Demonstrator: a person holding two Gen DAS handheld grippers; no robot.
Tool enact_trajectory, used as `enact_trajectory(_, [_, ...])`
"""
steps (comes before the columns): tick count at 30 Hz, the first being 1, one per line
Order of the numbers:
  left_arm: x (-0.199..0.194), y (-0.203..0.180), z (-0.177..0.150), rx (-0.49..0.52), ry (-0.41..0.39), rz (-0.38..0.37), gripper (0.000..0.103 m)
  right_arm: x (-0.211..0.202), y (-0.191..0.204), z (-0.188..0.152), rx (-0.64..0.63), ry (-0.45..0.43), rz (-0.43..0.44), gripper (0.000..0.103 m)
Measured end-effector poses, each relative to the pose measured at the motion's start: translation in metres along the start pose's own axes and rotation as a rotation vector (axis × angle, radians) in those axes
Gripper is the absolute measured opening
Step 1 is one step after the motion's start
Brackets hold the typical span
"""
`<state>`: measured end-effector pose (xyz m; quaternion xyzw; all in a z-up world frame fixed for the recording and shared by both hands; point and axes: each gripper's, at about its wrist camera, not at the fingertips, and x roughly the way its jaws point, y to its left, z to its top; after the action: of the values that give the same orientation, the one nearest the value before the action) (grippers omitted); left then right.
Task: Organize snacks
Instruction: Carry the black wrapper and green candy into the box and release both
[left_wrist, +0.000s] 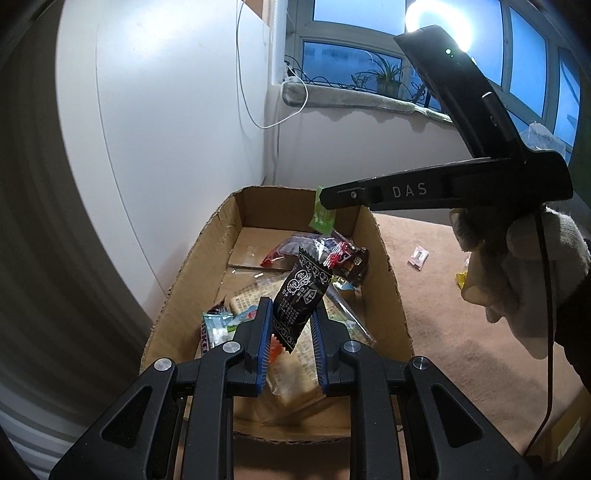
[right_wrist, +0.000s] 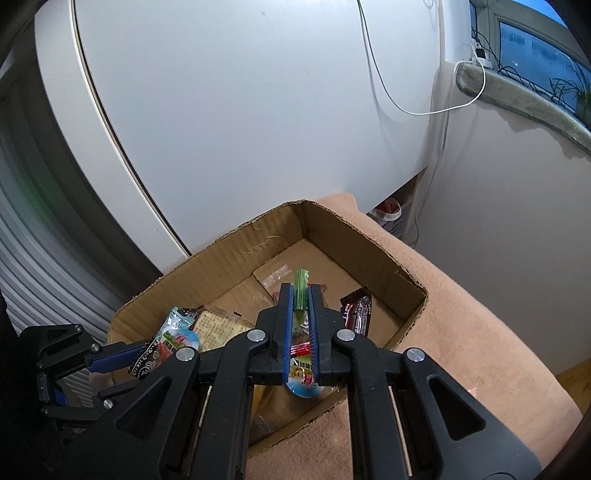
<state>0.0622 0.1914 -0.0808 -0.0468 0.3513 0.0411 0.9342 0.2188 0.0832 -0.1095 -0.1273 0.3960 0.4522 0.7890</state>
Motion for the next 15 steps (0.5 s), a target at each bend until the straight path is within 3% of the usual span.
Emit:
enact_trajectory(3, [0.001,-0.001,0.001,0.002,0.006,0.003,0.019,0.000,-0.003,0.000,0.006,0.001,0.003,0.028])
enact_trajectory(5, [0.001,-0.002,0.001,0.004,0.008,0.009,0.020,-0.003,-0.004,0.000,0.009,-0.015,-0.004,0.054])
enact_trajectory(8, [0.000,-0.003,0.001,0.000,0.005,0.013,0.034,-0.009,-0.006,0.000,0.016,-0.029,-0.004,0.055])
enact_trajectory(10, [-0.002,-0.004,0.001,0.000,0.000,0.014,0.035,-0.013,-0.006,-0.001,0.014,-0.031,-0.008,0.056])
enact_trajectory(13, [-0.003,-0.005,0.002,-0.001,-0.003,0.022,0.036,-0.022,-0.007,-0.003,0.008,-0.047,-0.030,0.072])
enact_trajectory(15, [-0.005,-0.005,0.002,-0.005,-0.006,0.023,0.037,-0.029,-0.011,-0.005,0.015,-0.060,-0.036,0.072])
